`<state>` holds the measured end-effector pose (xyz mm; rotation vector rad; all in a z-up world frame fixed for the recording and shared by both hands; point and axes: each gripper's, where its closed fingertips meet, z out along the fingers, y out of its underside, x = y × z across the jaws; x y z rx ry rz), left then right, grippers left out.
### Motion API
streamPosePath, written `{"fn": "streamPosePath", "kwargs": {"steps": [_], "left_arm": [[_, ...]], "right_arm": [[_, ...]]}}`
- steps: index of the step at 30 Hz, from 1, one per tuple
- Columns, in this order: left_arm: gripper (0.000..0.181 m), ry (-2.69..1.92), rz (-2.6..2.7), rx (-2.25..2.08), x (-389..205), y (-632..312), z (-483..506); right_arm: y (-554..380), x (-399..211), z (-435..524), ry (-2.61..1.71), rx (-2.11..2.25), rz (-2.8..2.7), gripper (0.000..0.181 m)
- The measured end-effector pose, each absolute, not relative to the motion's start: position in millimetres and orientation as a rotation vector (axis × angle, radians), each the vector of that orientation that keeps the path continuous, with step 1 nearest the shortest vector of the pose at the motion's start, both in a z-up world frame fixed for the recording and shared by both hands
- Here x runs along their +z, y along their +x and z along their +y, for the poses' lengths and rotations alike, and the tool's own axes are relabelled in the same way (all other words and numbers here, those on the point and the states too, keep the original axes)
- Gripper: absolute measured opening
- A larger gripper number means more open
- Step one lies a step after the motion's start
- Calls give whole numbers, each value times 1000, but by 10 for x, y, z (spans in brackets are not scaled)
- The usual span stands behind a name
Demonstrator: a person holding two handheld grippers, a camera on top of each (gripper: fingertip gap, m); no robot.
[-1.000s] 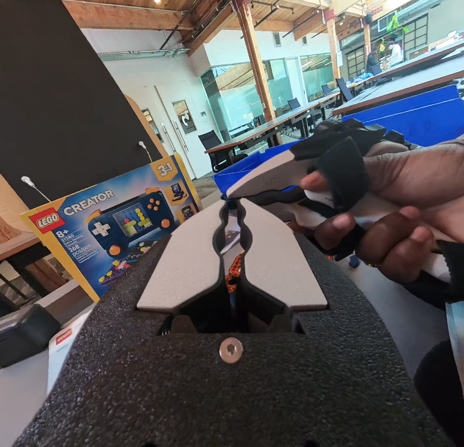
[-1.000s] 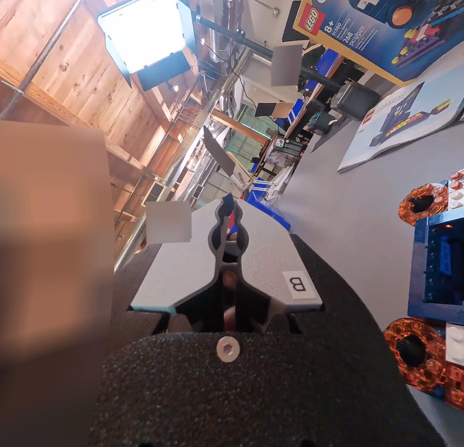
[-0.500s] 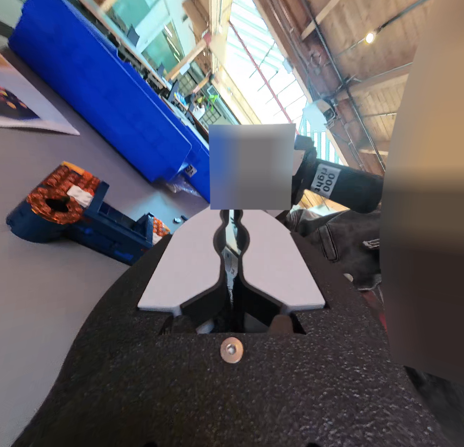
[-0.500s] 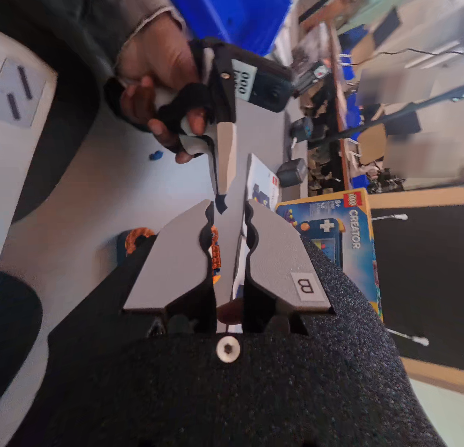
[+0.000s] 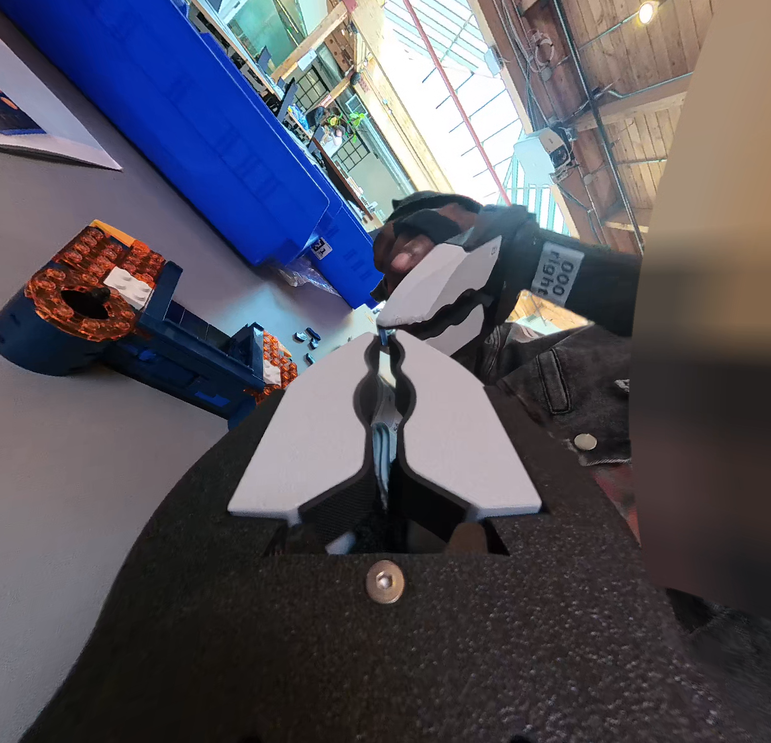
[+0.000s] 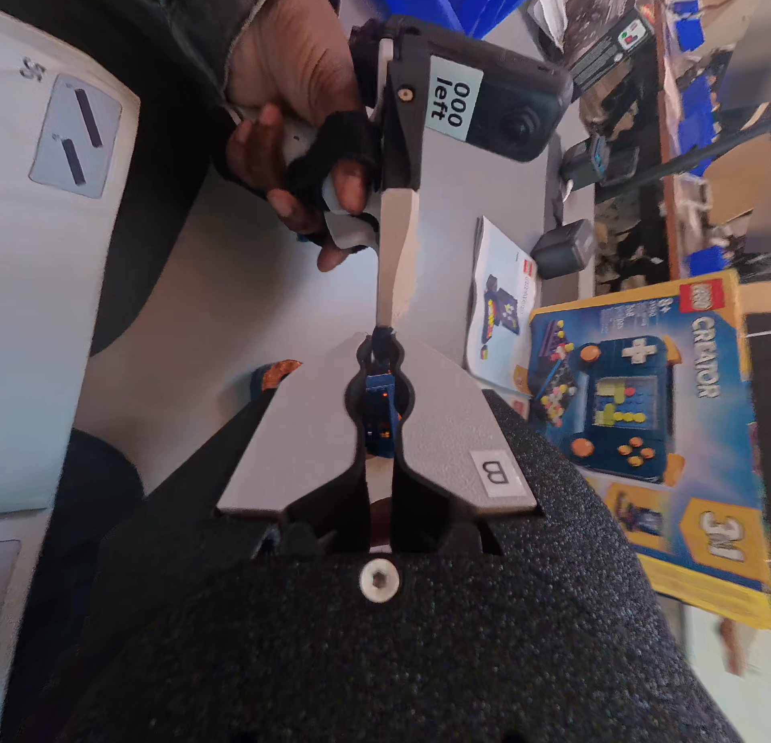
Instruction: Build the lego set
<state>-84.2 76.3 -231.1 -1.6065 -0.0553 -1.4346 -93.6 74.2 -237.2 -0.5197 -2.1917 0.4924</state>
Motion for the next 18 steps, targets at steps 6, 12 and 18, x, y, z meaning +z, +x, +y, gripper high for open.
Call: {"fn": "streamPosePath", "kwargs": {"steps": [6,12,18], "left_arm": [[19,-1834,395,-924,-2620,-890,712],[33,-1929,774,-555,-2963,-713,658],[28,-1928,849,-446,-3026,-679,667]], "right_arm": [[-720,-2702,772,-967,810,-2288,7],[-639,-2995,716,-1005,703,-2347,7],[-658,-3058,705,-1130,678,-2289,7]]}}
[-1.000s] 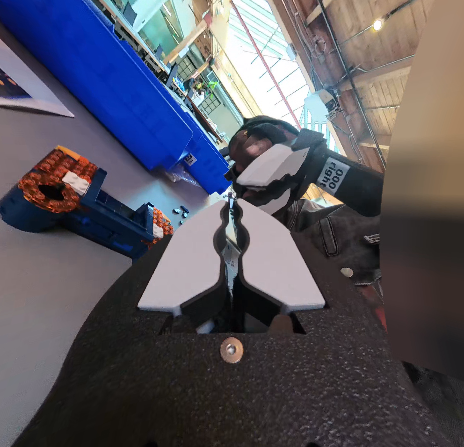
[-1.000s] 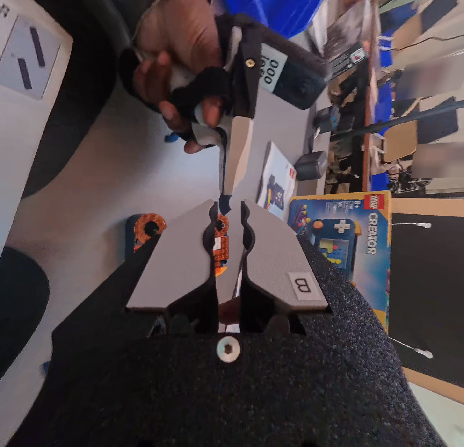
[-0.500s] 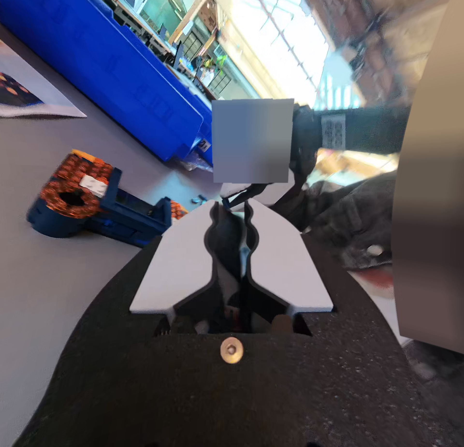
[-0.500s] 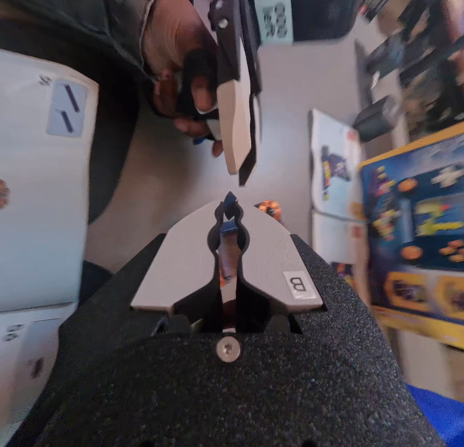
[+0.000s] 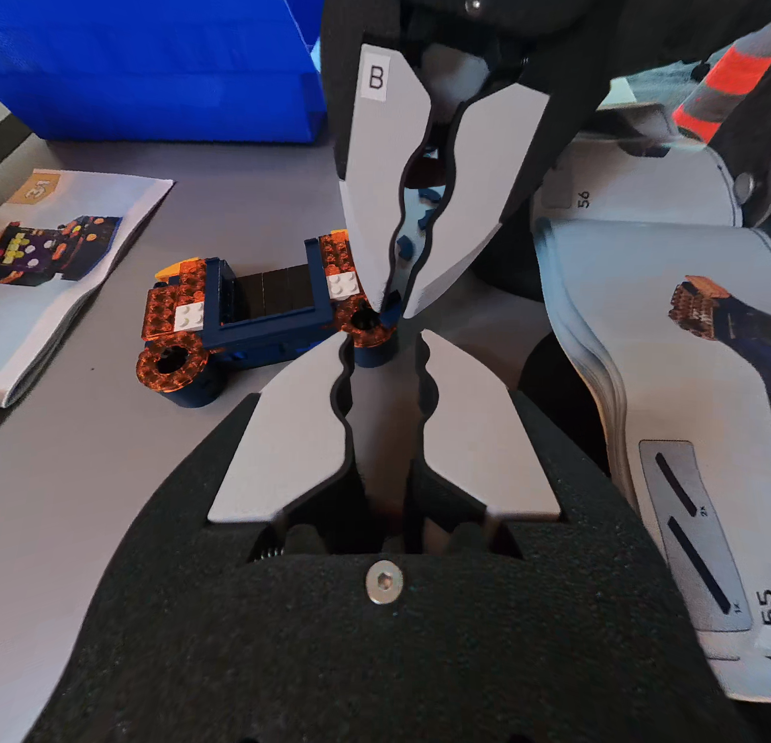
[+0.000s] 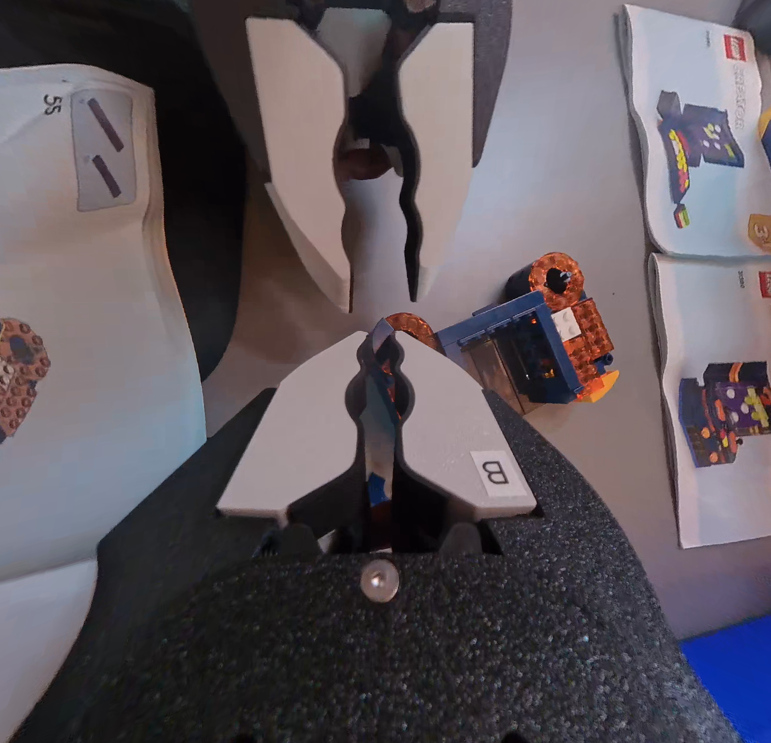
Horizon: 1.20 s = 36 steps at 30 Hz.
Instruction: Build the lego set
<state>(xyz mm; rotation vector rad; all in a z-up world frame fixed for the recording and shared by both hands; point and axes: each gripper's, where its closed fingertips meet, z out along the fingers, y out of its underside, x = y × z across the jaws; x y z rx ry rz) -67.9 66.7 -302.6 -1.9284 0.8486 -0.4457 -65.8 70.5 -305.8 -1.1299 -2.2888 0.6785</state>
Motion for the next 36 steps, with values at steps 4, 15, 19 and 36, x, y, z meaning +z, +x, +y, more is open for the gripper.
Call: {"fn": "streamPosePath", "kwargs": {"steps": [4,15,19,36], "left_arm": [[28,-1951,913,-396,-3112,-645,652],[29,-1958,951,-387,-3148,-622,628],[29,-1957,958,-378,-3152,-619,625],[33,-1860,1024,-330,-3093,-507,618]], "right_arm": [[-671,-3064,713,-1241,703,-2217,7],[-694,-3101,710,-1286,657,-2181,7],[-700,-3106,714,-1268,614,-2173,7],[-716,-3101,734,-1237,614,-2173,7]]}}
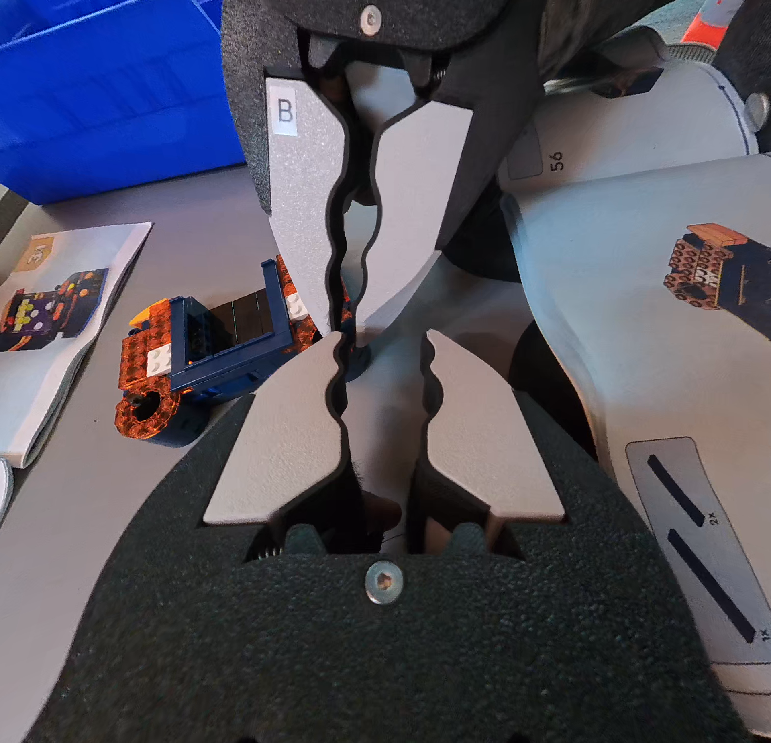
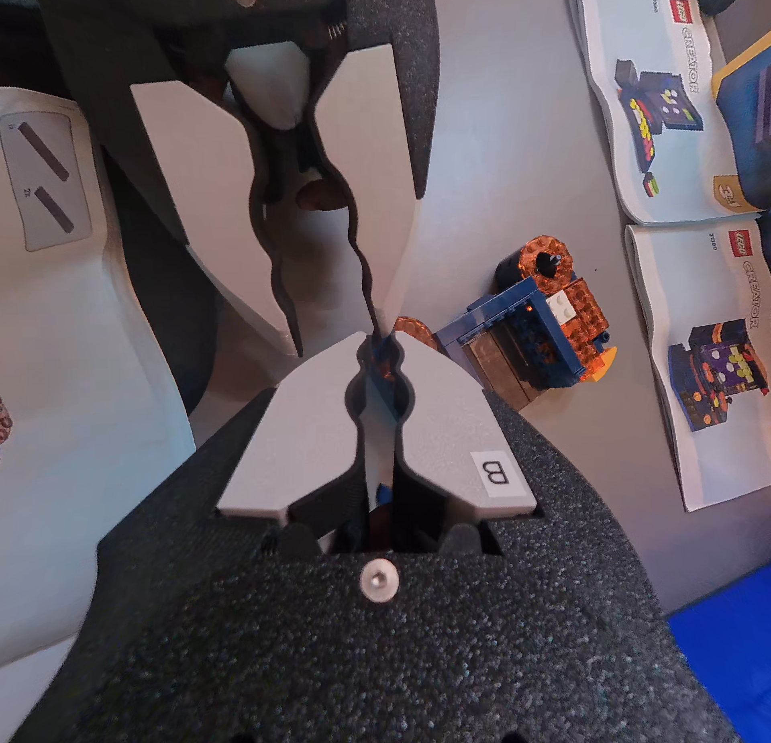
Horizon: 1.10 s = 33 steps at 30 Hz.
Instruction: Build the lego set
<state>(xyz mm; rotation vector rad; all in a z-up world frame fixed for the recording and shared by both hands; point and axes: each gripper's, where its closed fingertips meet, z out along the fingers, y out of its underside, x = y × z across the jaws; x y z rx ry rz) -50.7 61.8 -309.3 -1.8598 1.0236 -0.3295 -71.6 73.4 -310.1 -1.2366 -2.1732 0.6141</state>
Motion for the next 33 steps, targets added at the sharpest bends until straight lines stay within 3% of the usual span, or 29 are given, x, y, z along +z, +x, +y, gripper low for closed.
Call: {"fn": "streamPosePath", "kwargs": {"steps": [8,12,16,33], "left_arm": [[33,-1877,1003,-343,-3094,-519,625],[33,-1880,998,-344,-3094,-519,628],[32,-1885,987,-341,-3092,-526,637],[26,-1937,910,-394,-3084,-521,651]], "right_arm": [[-719,-2948,881,-1347,901,-2104,11],[-734,-3043,926,-1421,945,-2117,29],[-764,-3065,929,-1416,962,-2119,32],[-758,-3071,909,-1381,947,-2141,26]]}}
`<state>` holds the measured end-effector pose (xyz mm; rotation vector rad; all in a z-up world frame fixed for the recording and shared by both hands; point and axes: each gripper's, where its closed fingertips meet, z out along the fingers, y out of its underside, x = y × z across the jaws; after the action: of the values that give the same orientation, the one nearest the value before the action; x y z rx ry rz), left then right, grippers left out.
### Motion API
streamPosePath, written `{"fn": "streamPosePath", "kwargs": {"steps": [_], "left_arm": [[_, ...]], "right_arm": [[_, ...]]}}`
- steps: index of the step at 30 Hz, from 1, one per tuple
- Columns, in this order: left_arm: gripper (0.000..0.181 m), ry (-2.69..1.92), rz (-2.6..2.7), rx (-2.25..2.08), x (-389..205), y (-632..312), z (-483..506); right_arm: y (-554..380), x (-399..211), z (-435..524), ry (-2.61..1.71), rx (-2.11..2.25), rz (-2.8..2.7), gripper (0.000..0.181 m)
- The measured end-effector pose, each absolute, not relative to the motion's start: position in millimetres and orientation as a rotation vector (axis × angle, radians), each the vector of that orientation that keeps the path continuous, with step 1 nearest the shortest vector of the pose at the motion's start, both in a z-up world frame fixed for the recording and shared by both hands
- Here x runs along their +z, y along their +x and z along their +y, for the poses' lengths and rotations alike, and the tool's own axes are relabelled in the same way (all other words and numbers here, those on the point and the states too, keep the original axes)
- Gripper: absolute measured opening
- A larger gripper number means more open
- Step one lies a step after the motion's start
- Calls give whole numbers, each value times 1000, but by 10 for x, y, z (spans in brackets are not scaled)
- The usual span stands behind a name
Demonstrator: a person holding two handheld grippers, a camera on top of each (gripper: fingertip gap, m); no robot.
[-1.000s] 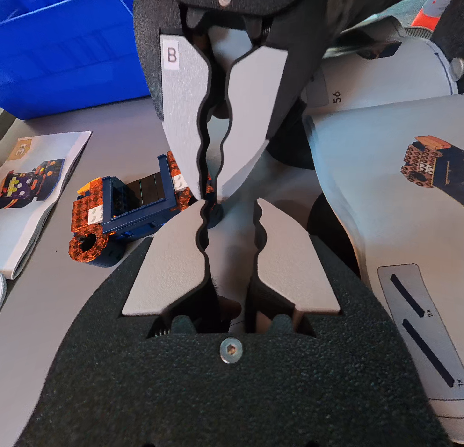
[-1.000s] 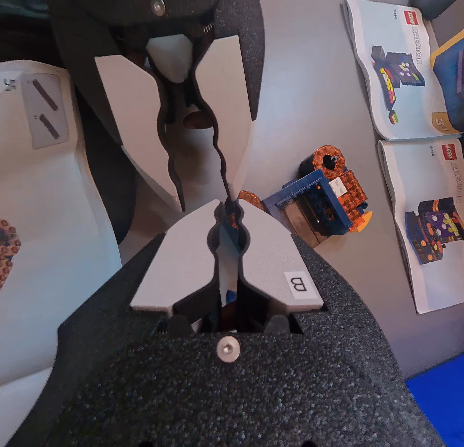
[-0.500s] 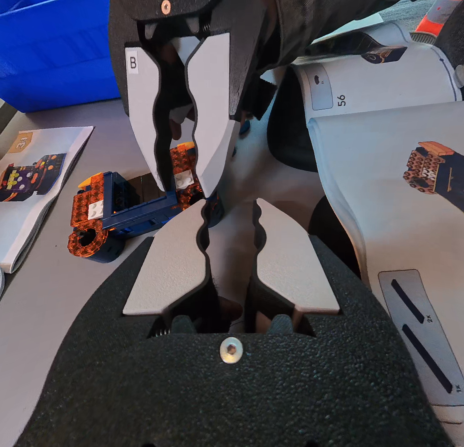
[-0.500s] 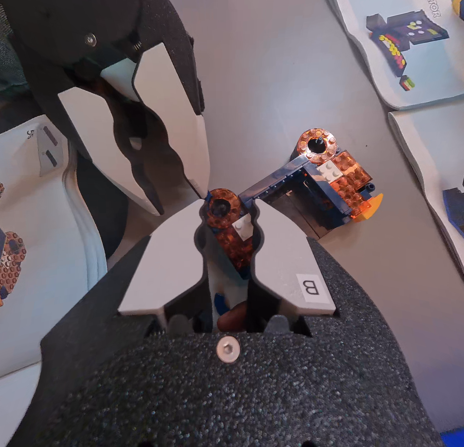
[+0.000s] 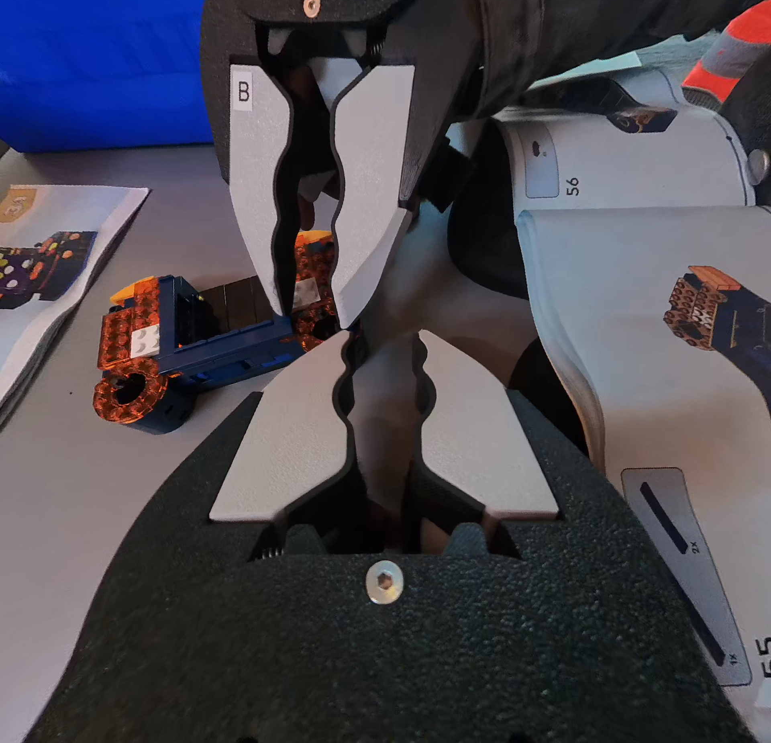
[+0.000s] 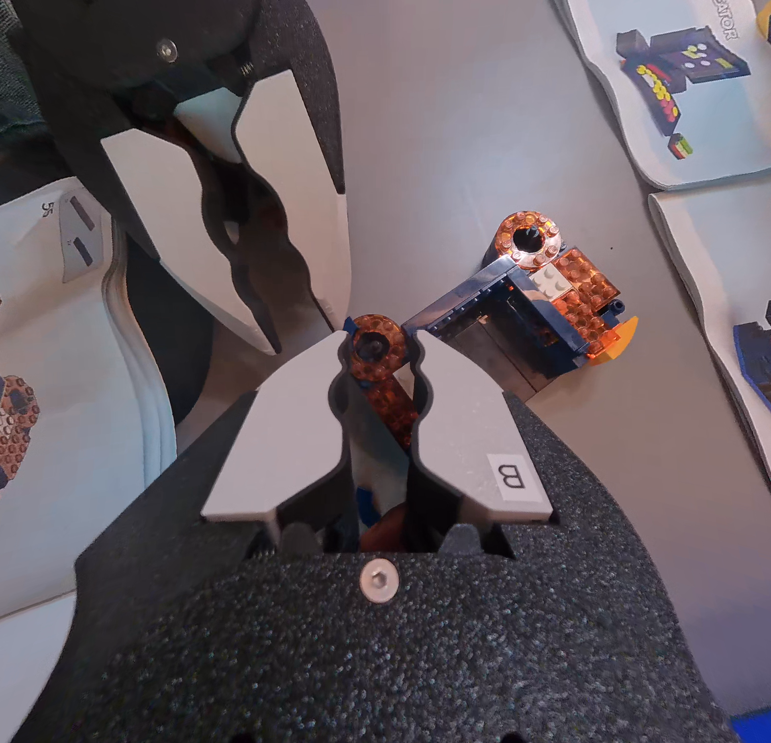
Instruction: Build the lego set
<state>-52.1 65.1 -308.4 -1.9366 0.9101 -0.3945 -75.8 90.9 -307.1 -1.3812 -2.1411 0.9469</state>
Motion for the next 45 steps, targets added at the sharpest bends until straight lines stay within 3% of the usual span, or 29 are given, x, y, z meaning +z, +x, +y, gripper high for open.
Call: {"fn": "streamPosePath", "kwargs": {"steps": [4,10,16,33,45], "left_arm": [[31,-2119,969,-360,-3354,-598,605],[32,-1992,843,-490,-3074,-607,632],[36,-1970,859,-394,-3096,-666,685],[33,-1948,880,-273,-3124,-680,777],[28,-1964,898,-274,-3157,-667,772]], "right_arm": [[-790,-3020,974,-1385,969,-2134,34],[-789,-3031,1002,-1416,1088,-2123,39],[-681,-2841,971,-1323,1120,-2096,9],[-638,-3113,849,-1362,732,-2074,11],[-626,-3105,853,-859,465,-2284,7]]}}
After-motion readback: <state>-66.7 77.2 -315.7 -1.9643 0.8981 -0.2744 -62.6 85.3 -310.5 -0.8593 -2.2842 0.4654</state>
